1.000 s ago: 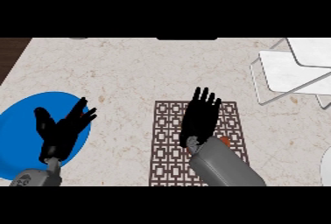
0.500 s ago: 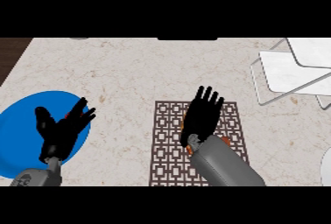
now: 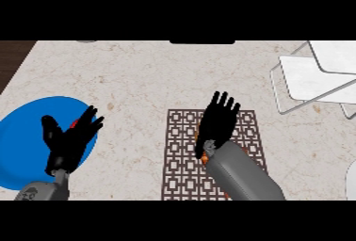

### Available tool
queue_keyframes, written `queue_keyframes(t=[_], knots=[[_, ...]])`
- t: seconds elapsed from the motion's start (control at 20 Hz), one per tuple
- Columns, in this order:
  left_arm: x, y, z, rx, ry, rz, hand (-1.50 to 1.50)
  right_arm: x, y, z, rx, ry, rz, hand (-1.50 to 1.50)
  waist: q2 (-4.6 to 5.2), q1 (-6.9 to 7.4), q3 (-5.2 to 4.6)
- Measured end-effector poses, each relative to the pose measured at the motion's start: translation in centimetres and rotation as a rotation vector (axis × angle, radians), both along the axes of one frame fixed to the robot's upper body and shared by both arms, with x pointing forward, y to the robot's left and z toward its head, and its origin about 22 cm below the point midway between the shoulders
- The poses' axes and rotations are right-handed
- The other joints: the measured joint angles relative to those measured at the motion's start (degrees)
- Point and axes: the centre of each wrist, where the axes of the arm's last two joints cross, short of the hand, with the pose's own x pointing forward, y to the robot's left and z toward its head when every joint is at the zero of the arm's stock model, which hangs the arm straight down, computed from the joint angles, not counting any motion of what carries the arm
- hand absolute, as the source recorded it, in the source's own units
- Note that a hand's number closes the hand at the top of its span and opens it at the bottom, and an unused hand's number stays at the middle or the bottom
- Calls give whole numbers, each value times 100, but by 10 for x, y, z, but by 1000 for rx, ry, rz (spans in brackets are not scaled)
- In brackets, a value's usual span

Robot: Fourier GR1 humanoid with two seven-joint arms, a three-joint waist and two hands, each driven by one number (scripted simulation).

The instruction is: Pick the croissant from the placemat and place it in the tiered shelf

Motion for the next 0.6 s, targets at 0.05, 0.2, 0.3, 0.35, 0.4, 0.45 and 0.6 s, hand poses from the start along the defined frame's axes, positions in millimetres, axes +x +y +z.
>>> queue_keyframes(t=[0.05,0.2,0.3,0.35,0.4,0.45,0.6], knots=[[-1,0,-1,2,-4,-2,0,0,0,-2,9,17,5,150,-8,12,-1],[-3,2,-2,1,-6,-8,0,2,-2,-6,21,106,42,150,-37,36,-11],[-5,2,-2,2,-3,-10,0,2,0,-7,34,122,61,150,-47,37,-14],[-4,3,-2,3,2,-12,0,1,2,-6,37,125,72,150,-48,36,-15],[-5,3,-2,5,1,-14,0,1,3,-8,40,124,79,150,-55,43,-18],[-3,3,-1,8,4,-15,0,2,5,-8,44,123,89,150,-51,42,-18],[-4,3,3,10,19,-6,0,-3,10,-9,43,102,128,150,-63,44,-32]])
